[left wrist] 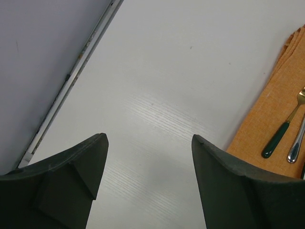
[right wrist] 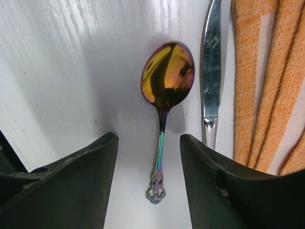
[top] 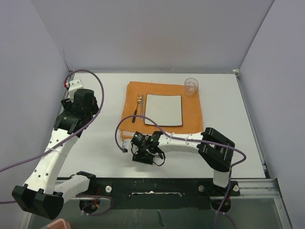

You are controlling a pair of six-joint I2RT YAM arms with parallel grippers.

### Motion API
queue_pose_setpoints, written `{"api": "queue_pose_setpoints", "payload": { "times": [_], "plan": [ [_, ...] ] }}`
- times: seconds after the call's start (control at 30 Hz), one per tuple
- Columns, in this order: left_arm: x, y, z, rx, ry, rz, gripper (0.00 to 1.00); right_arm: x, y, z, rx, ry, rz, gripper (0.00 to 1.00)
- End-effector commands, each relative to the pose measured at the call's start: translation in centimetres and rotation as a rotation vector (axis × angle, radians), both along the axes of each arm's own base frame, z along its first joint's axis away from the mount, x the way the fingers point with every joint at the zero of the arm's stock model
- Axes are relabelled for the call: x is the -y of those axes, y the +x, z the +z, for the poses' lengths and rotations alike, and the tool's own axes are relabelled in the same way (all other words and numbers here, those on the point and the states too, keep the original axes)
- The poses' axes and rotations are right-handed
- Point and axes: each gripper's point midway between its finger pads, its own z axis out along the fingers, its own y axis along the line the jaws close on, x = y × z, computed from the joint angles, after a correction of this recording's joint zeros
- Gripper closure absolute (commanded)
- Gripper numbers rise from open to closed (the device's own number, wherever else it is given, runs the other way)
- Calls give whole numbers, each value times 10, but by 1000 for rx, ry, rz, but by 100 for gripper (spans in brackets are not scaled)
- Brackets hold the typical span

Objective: Set the dinner table for one person
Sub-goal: Pick up the spoon from the center of the board.

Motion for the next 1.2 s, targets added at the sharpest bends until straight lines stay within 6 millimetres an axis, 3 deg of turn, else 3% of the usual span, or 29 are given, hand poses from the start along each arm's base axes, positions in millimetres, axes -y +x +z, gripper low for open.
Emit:
{"api": "queue_pose_setpoints", "payload": {
  "times": [0.0, 0.13, 0.17, 0.23, 0.27, 0.4, 0.47, 0.53, 0.6, 0.67, 0.77, 0.87, 0.93, 1.03, 1.17],
  "plan": [
    [-3, 0, 17, 70, -13, 10, 30, -25, 16, 13, 34, 84, 2, 45],
    [-5, 0, 21, 77, -6, 13, 30, -19, 19, -3, -3, 69, -48, 54],
    [-5, 0, 22, 80, -5, 14, 30, -17, 19, -9, -11, 59, -63, 62],
    [-5, 0, 23, 82, -4, 14, 30, -15, 16, -19, -41, 47, -82, 95],
    [-6, 0, 23, 85, -4, 16, 30, -14, 15, -24, -52, 37, -100, 100],
    [-6, -1, 24, 88, -2, 16, 30, -13, 2, -31, -108, 37, -119, 100],
    [-7, -2, 24, 90, 1, 18, 30, -15, 0, -22, -109, 78, -126, 100],
    [-8, -4, 23, 87, 5, 19, 31, -21, 3, 0, -87, 132, -122, 100],
    [-9, -5, 22, 86, 8, 22, 31, -29, 16, 40, -12, 232, -152, 100],
    [-9, -6, 21, 85, 8, 24, 30, -28, 46, 97, 119, 394, -272, 100],
    [-7, -5, 21, 86, 1, 16, 31, 9, 100, 169, 334, 600, -552, 100],
    [-5, -4, 21, 85, -1, 9, 31, 79, 144, 199, 596, 539, -860, 100],
    [-4, -3, 22, 88, -6, 3, 31, 119, 159, 201, 690, 460, -1022, 100],
    [0, -1, 22, 88, -15, -8, 31, 173, 174, 188, 721, 351, -1247, 100],
    [3, -1, 22, 91, -31, -20, 31, 214, 187, 163, 626, 303, -1459, 100]
  ]
}}
